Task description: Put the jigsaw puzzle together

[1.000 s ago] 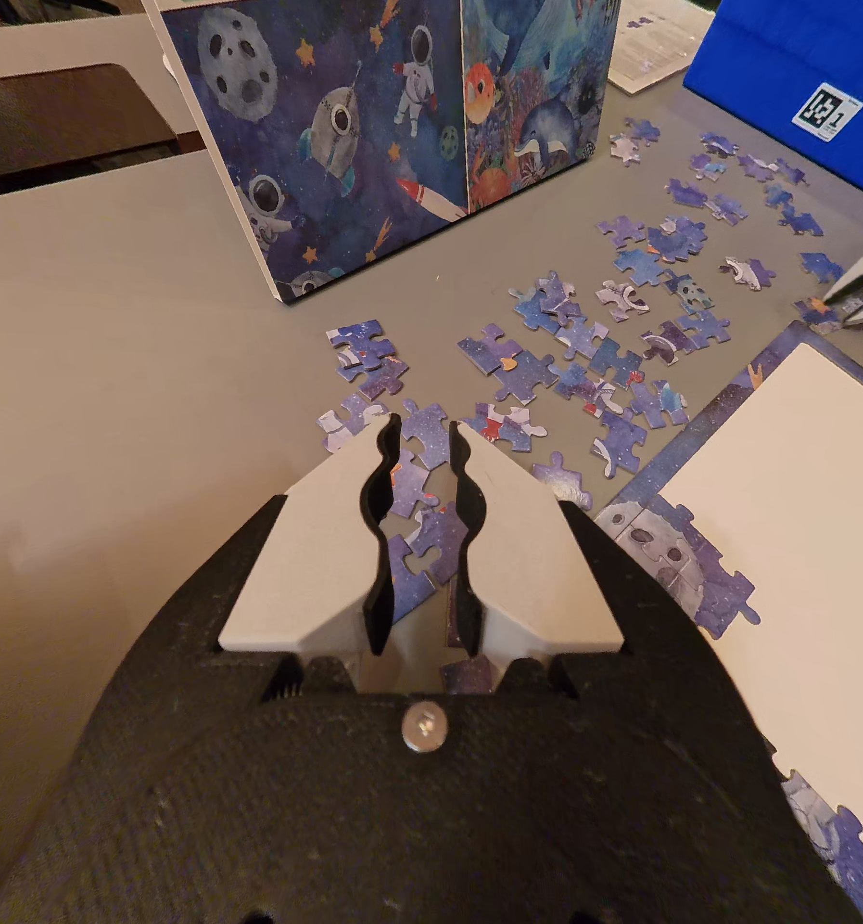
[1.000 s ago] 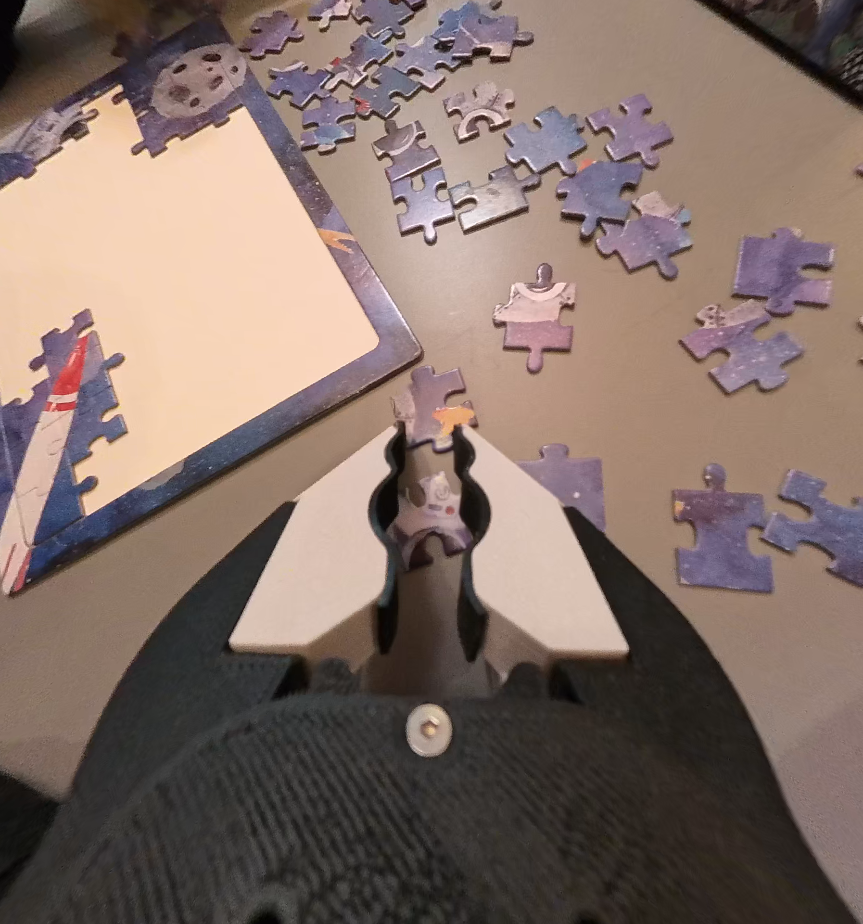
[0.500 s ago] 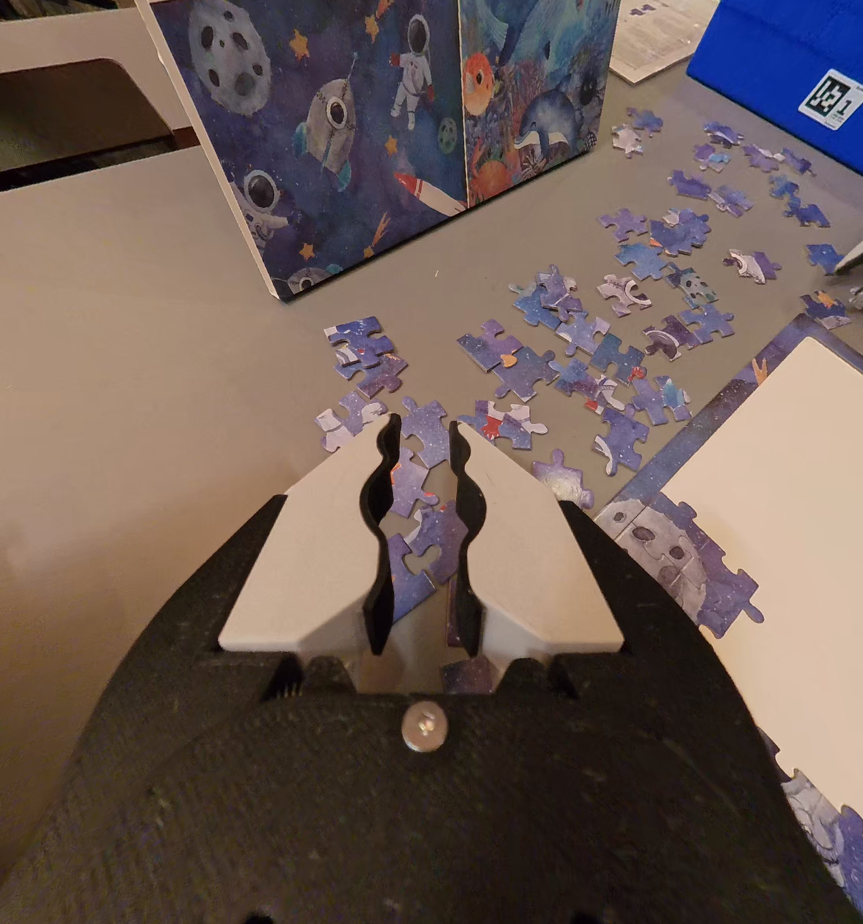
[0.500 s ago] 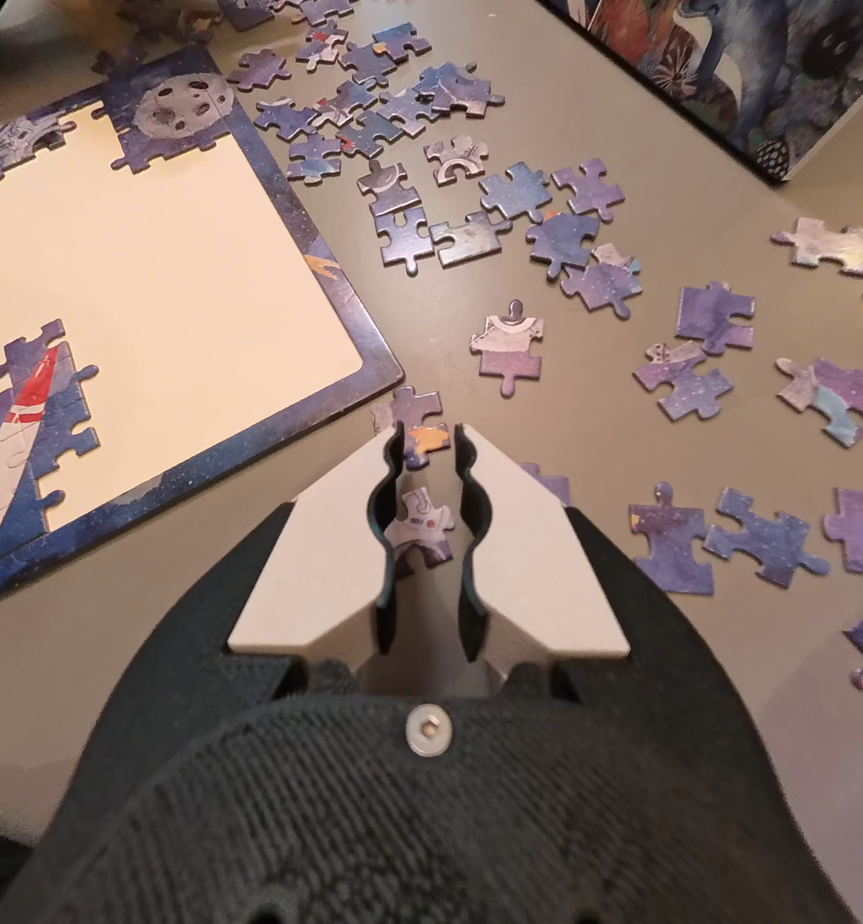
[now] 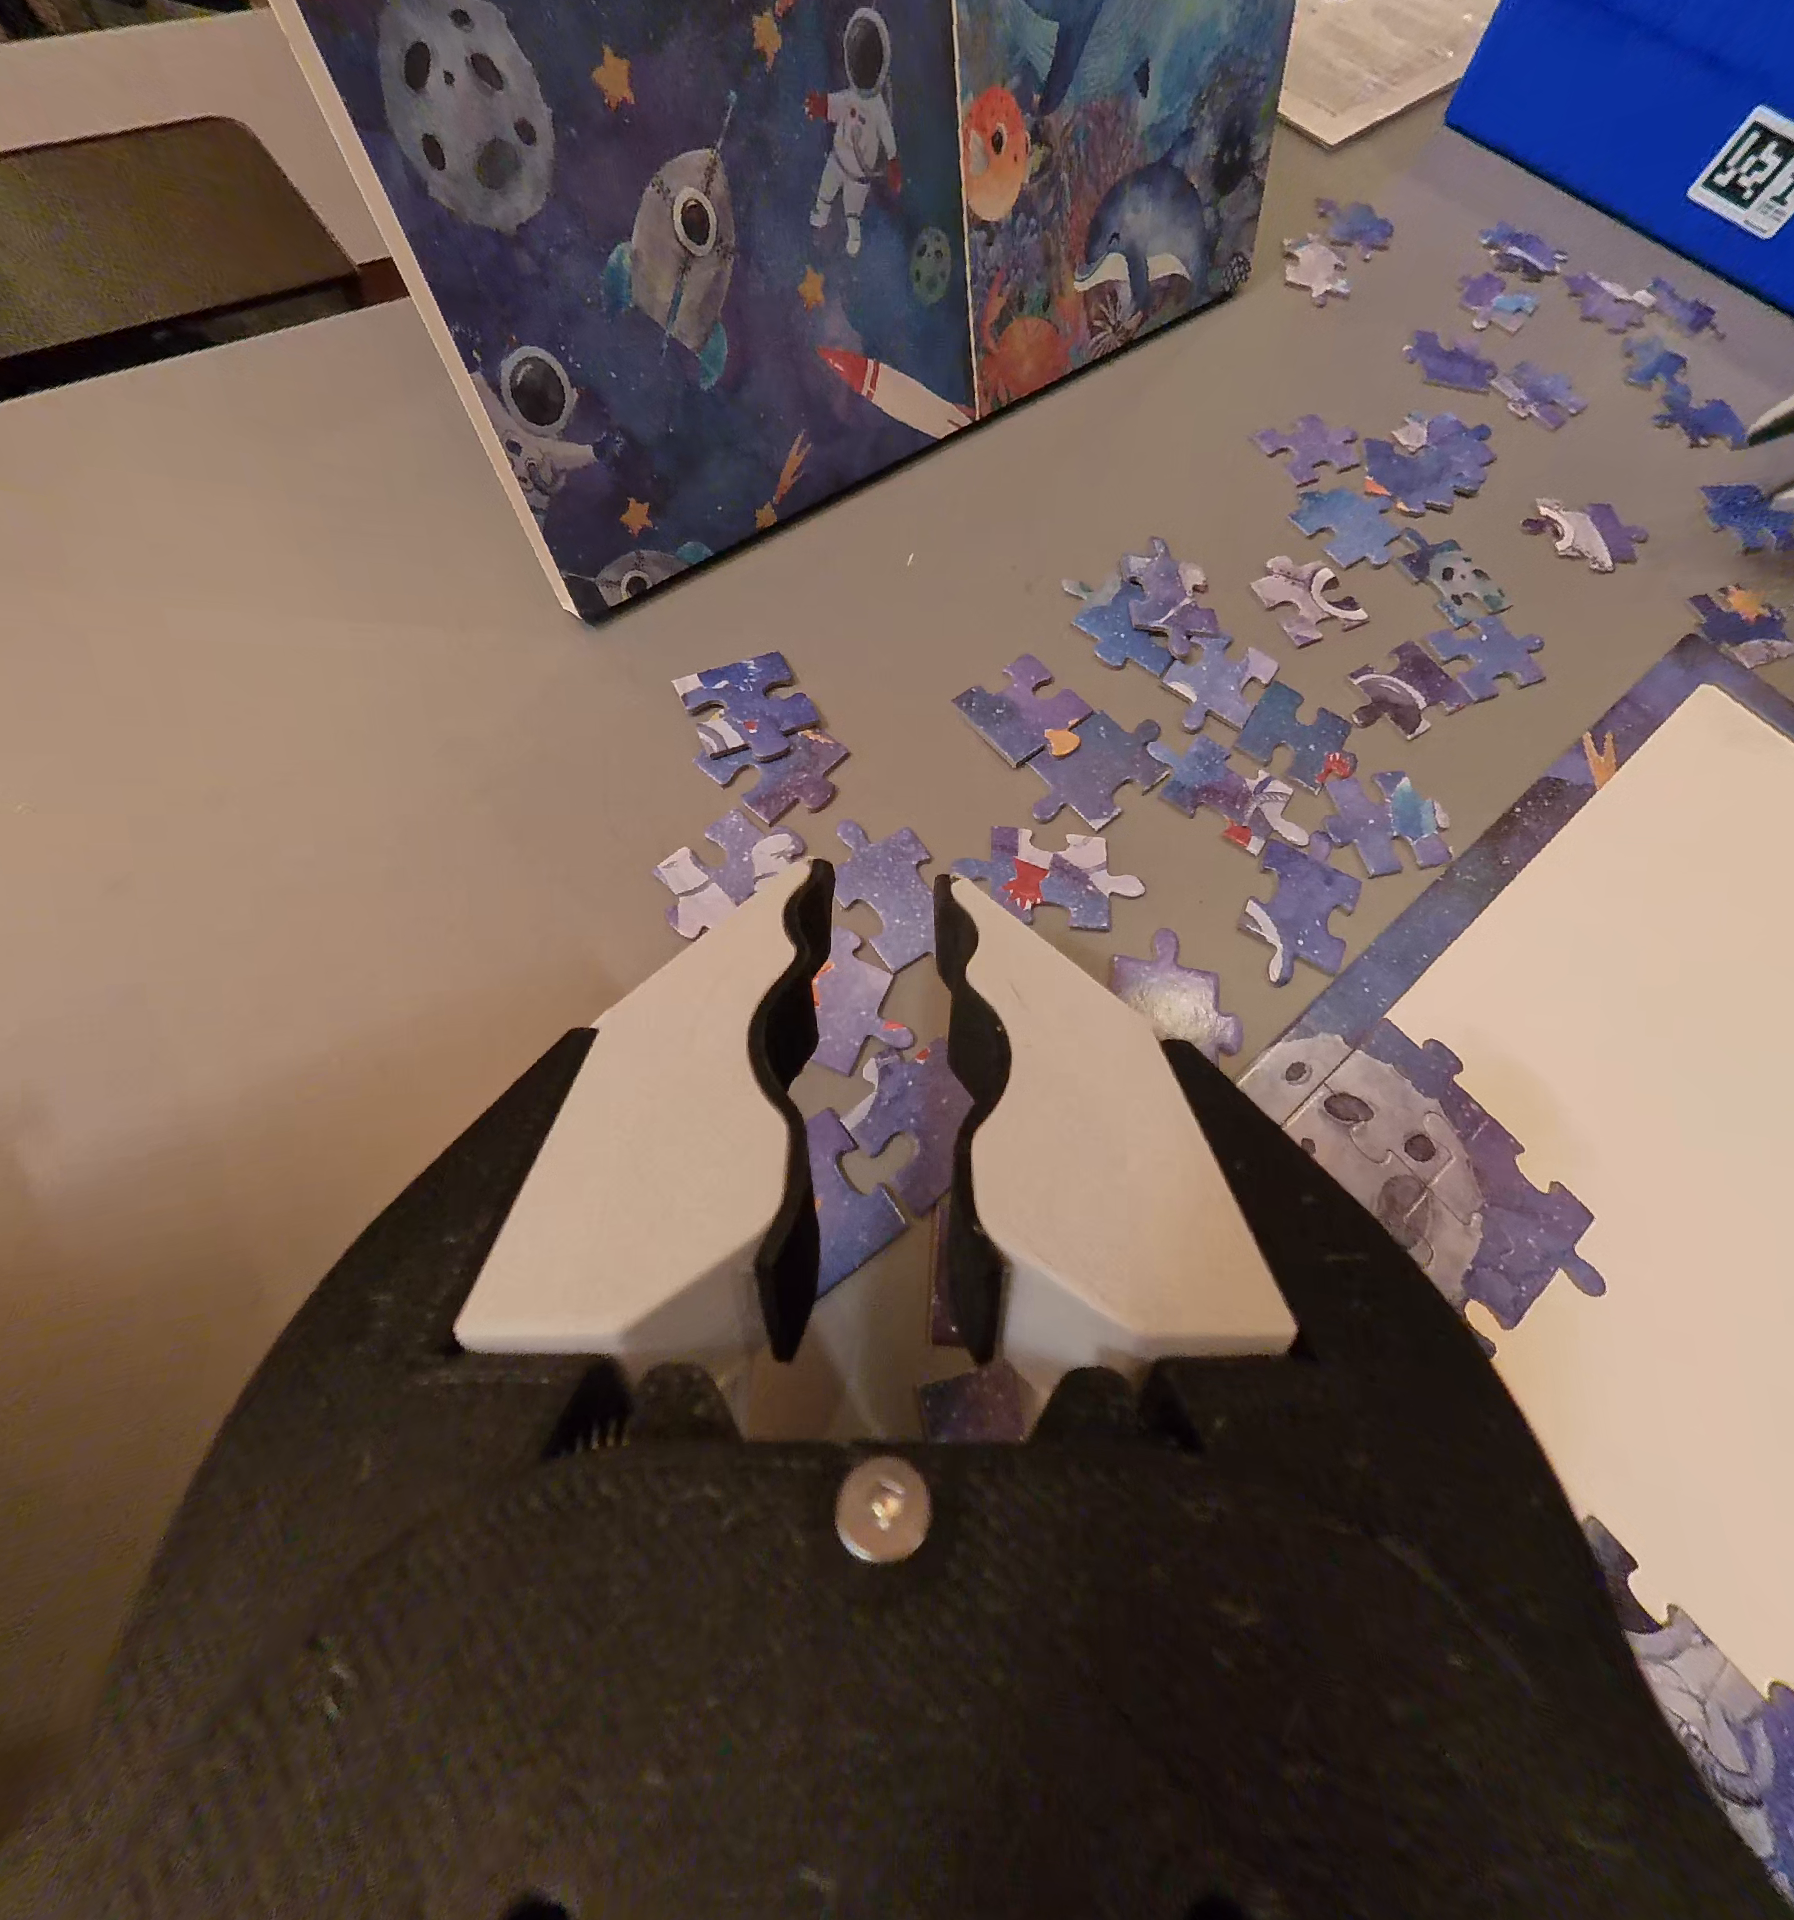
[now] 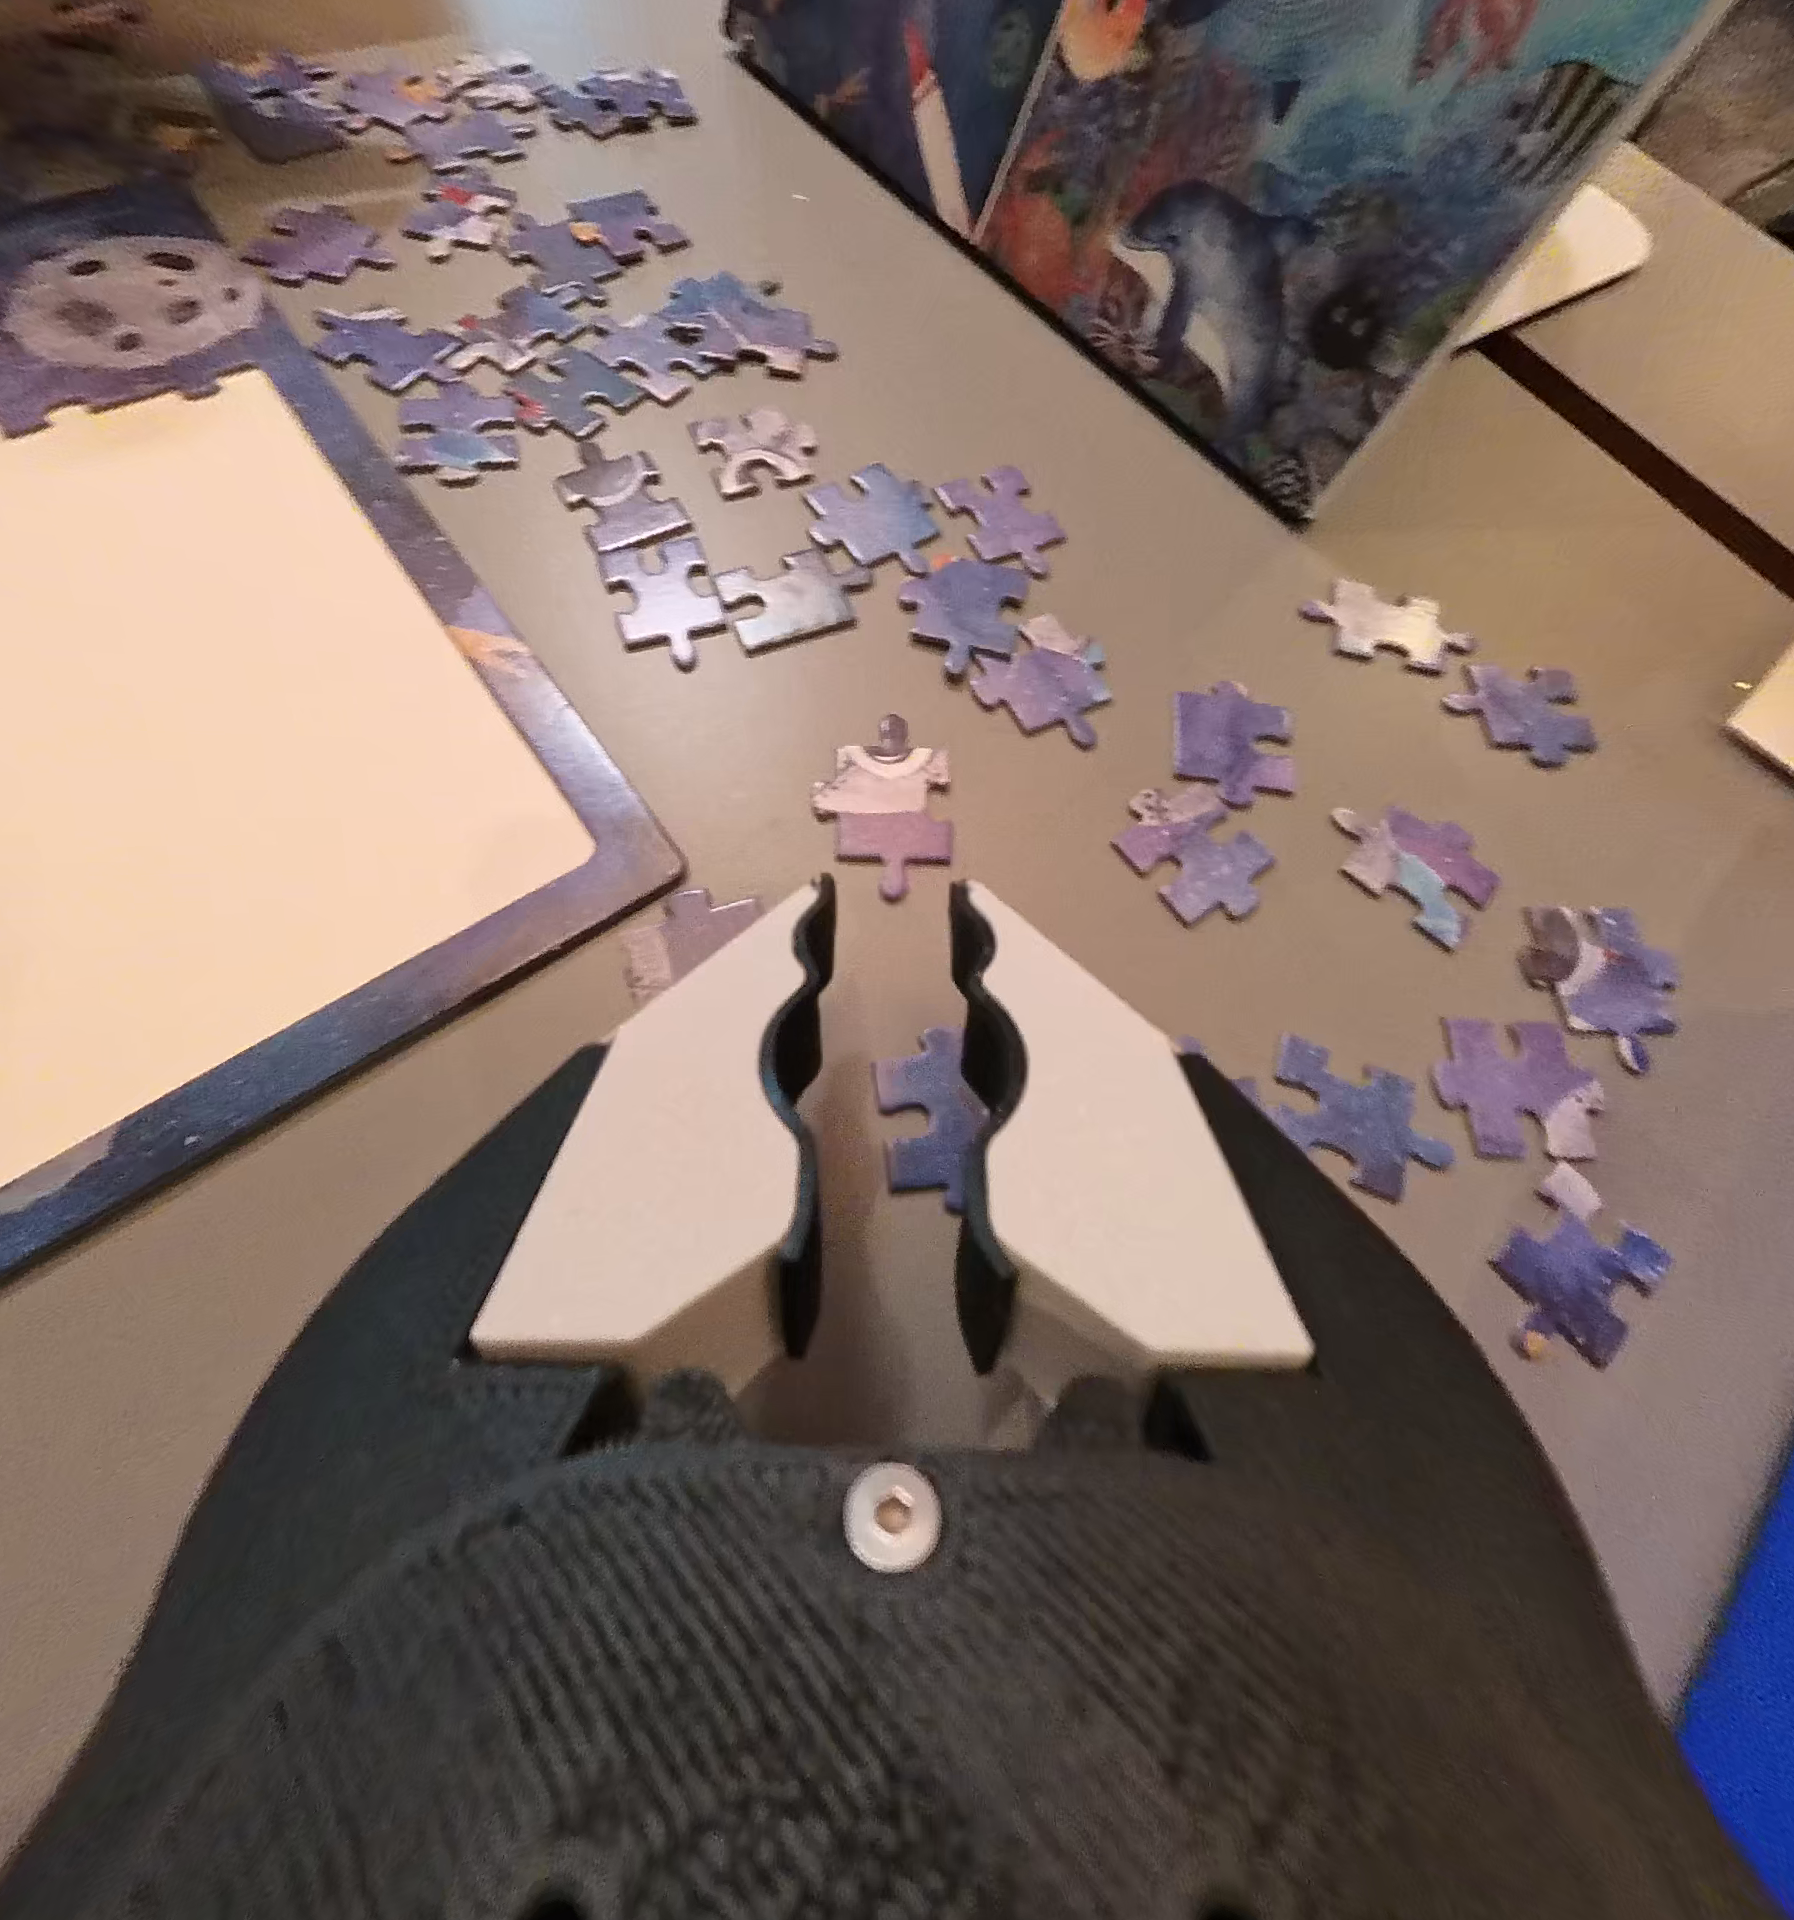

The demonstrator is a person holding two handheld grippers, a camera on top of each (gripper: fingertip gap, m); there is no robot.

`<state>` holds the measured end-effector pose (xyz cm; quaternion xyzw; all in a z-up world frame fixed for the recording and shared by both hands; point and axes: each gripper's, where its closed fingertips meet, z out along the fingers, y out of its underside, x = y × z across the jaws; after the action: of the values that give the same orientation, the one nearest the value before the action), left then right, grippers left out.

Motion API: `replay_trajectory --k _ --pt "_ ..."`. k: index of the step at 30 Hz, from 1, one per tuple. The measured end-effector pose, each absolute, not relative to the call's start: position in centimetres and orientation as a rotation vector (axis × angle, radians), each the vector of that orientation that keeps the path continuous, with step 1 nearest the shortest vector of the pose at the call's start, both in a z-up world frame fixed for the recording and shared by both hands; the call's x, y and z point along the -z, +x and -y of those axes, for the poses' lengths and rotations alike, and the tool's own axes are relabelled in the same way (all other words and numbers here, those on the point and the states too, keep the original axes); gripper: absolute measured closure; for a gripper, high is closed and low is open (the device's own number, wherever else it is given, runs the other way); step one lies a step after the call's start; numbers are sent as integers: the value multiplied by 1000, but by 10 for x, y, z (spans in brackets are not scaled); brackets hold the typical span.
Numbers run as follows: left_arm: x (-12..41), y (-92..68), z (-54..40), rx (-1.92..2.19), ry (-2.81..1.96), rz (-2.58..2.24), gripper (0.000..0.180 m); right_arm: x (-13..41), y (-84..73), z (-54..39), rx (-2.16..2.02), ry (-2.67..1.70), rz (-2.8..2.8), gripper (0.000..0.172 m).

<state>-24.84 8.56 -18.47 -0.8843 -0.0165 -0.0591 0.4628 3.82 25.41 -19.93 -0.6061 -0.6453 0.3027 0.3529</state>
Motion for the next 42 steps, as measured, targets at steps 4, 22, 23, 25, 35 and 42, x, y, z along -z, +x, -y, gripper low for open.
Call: replay_trajectory --k 4,22,23,25,35,42 --pt "182 -248 -86 128 -2167 30 164 195 38 -269 -728 -1579 1580 151" --pt "169 -242 -87 131 -2125 13 165 178 28 -284 -741 -1520 1403 154" --pt "167 -242 -87 129 -2124 11 164 179 28 -284 -737 -1520 1404 154" --pt "163 -240 -88 124 -2116 6 164 177 28 -285 -740 -1519 1395 154" --pt "125 -208 -102 159 -2070 -94 164 173 37 -299 -791 -1593 1283 150" --pt "120 -190 -115 166 -2092 -145 161 170 40 -303 -804 -1599 1250 148"
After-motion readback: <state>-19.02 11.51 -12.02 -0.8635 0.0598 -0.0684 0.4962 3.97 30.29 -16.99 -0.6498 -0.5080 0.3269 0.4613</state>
